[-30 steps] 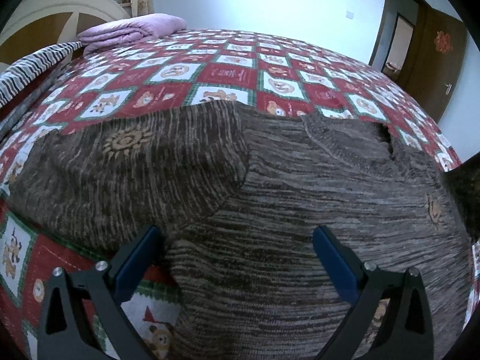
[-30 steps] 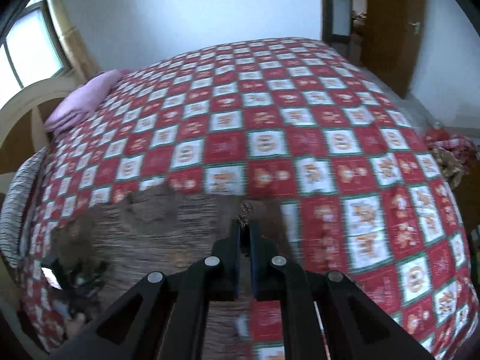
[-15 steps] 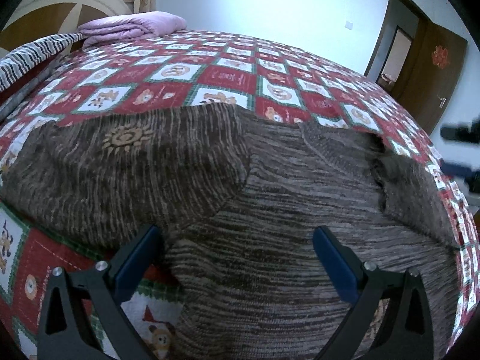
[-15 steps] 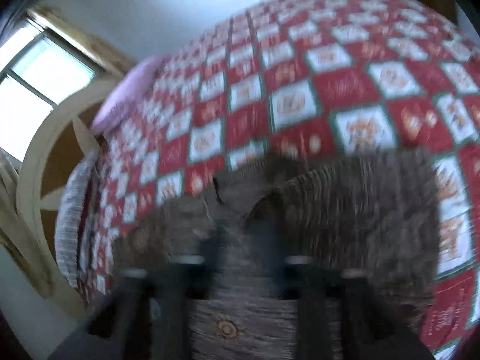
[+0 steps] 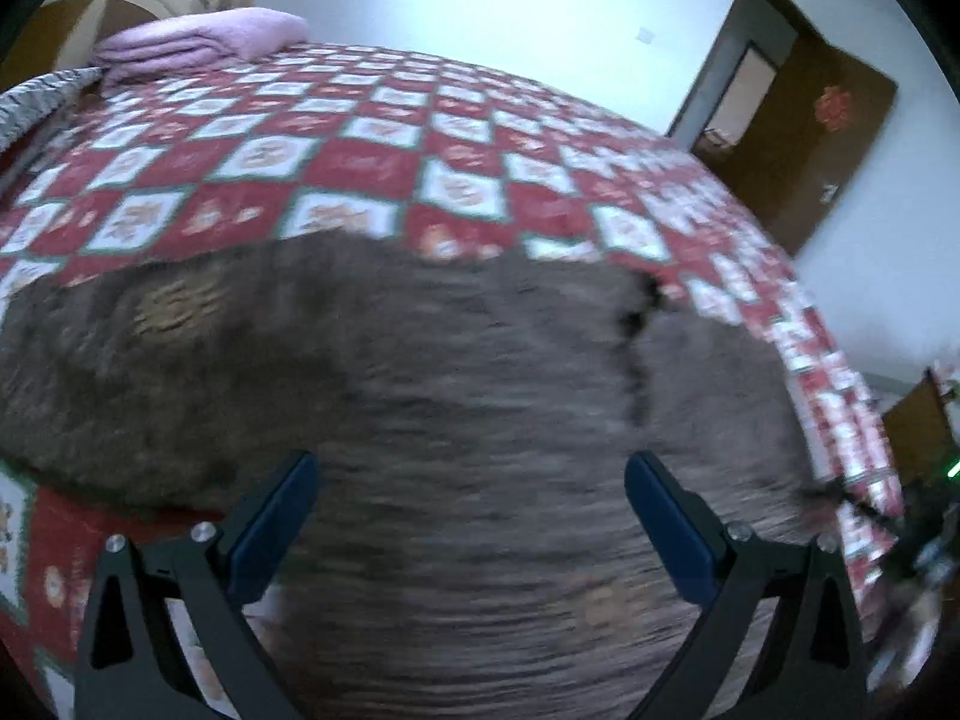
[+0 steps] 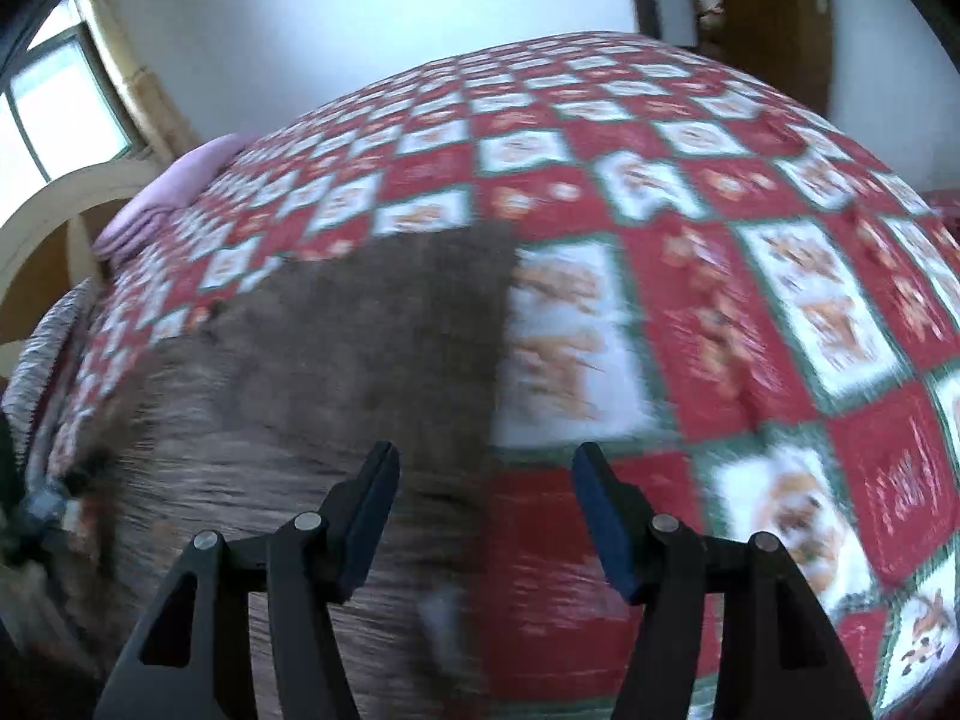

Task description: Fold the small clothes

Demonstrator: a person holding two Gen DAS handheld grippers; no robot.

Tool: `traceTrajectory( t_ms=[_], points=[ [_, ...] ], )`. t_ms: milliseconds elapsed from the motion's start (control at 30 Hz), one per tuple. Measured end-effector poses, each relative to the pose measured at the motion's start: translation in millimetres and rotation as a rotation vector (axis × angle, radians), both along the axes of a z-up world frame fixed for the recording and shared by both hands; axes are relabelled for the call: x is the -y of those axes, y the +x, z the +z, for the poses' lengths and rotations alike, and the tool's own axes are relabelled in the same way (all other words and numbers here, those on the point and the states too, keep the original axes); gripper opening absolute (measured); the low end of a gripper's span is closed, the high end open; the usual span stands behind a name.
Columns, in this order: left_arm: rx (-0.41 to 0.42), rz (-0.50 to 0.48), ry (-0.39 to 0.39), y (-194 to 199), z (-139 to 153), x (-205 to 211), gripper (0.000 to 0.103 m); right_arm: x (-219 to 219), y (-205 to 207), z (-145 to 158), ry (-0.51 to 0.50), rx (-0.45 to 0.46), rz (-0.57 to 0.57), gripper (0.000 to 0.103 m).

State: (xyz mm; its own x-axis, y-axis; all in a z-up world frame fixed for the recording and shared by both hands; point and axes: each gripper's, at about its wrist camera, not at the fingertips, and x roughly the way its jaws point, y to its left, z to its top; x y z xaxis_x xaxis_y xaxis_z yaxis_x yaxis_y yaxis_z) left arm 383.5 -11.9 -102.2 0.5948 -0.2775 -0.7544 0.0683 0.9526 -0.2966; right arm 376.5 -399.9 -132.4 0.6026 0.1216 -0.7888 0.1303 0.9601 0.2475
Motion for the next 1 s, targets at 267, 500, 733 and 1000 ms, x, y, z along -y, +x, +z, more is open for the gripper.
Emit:
traceTrajectory(
  t_ms=[267,500,733,1000],
  points=[
    [-0.044,-0.13,0.028,35.1,-9.2,92.4,0.082,5.1,-20.5,-23.0,0.021,0.15,-0.016,0.07],
    [-0.06,-0.117,0.129,53.4,-41.3,132.4,0.052,4.9,-19.2,-27.7,0.05,0.137,0.009,0.076],
    [0.02,-0.191,0.087,17.3,0.7,127.7,0.009,4.7,-20.9,-28.4,0.035,0.134,0.01,0.076],
    [-0.004,-0.185,0.174,-0.3,-26.1,109.1,0.009,6.0,-22.1,-28.8,0.045,0.141,0.008,0.076]
  ],
)
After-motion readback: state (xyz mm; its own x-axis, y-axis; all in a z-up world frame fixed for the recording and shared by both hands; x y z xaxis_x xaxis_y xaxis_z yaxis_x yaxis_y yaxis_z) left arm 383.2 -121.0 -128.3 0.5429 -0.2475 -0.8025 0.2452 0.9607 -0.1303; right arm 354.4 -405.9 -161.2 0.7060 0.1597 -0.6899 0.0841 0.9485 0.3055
